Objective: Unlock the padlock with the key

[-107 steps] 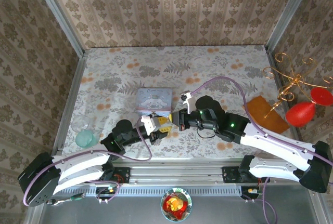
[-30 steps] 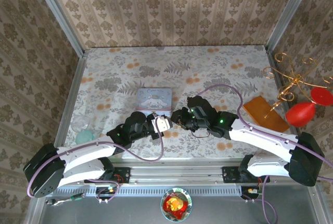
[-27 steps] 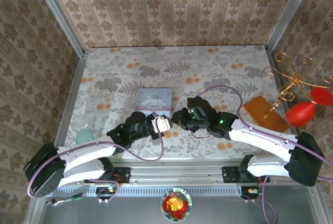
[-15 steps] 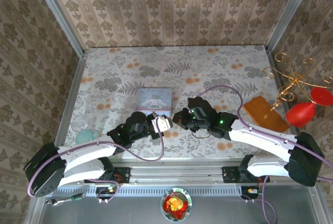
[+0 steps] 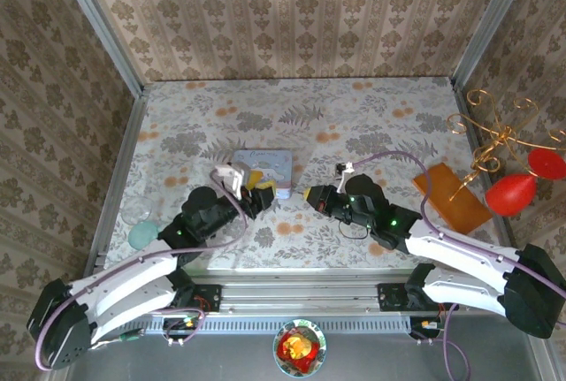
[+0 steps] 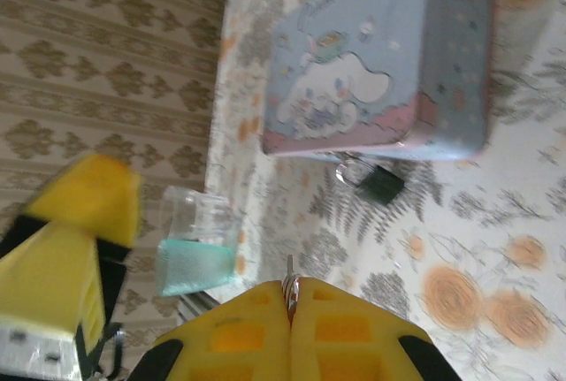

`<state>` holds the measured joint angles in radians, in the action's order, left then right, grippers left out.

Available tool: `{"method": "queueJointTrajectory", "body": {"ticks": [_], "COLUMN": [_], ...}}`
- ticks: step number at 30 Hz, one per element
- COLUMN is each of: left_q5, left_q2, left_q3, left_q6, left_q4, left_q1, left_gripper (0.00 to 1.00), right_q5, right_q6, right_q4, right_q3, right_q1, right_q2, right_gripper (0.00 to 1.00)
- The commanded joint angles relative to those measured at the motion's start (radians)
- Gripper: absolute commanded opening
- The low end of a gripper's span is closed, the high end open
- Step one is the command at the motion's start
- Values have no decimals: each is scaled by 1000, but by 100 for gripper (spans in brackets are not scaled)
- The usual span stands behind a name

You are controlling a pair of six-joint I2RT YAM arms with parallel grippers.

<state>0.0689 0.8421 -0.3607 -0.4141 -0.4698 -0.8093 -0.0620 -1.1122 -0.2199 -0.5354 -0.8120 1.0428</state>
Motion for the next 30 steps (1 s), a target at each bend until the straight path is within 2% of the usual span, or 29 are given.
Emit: {"method": "queueJointTrajectory", "body": {"ticks": [1,3,5,10,19,28,30], "left_q5": [69,76,91,123,142,173,176], "left_q2": [80,141,209,329,467,469,467], "left_q3": [48,51,43,28,0,-24,-27], "left_q6": [-517,-669,-761,-848,-891,-873,-865], "left_q4": [-209,-299,-394,-561,-738,-746,-745], "left_q1": [15,14,4,-13,-49,-54,-56], "left_gripper": [49,47,46,44,35,30,26], "right_q5": [49,78,118,164,171,185,189], "right_q6": [39,37,21,-7,-9,-11,-10], "right_q4": [-251,-310,-372,-420,-455,-461,-460], "right_q3": [36,51,75,104,111,119,118], "right_q1": [-25,-48,-66,-82,-92,-94,-95], "right_q2": [9,21,29,34,34,45,45], "right_gripper": [0,0,0,0,0,0,0]}}
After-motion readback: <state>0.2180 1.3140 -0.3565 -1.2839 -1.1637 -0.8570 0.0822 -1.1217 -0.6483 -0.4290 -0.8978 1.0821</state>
